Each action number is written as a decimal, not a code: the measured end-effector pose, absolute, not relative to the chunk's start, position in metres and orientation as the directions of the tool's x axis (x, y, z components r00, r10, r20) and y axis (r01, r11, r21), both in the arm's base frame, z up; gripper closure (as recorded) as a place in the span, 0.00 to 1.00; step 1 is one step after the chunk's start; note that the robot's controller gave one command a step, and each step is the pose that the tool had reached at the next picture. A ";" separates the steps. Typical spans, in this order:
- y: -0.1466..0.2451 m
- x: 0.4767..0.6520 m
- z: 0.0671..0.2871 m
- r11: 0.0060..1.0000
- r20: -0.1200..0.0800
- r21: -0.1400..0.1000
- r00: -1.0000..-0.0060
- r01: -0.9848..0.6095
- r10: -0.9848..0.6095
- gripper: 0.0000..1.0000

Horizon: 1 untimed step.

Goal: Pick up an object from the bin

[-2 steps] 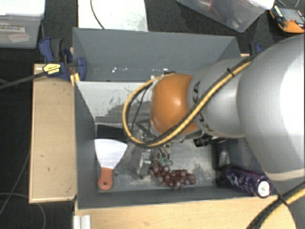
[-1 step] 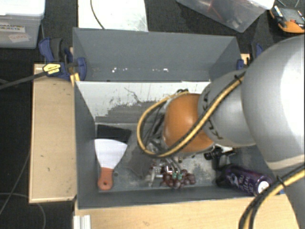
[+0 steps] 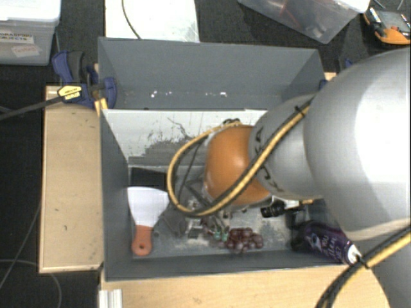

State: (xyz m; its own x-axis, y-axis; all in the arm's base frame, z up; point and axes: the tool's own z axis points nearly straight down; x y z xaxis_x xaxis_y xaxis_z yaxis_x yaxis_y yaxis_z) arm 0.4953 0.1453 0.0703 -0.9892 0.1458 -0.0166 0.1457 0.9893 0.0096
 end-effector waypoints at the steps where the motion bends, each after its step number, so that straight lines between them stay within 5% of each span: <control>1: 0.145 0.495 0.070 0.989 -0.016 0.010 -0.989 0.148 0.148 1.00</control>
Offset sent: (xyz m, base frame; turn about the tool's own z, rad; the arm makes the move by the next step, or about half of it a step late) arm 0.0242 -0.0289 0.2156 -0.0358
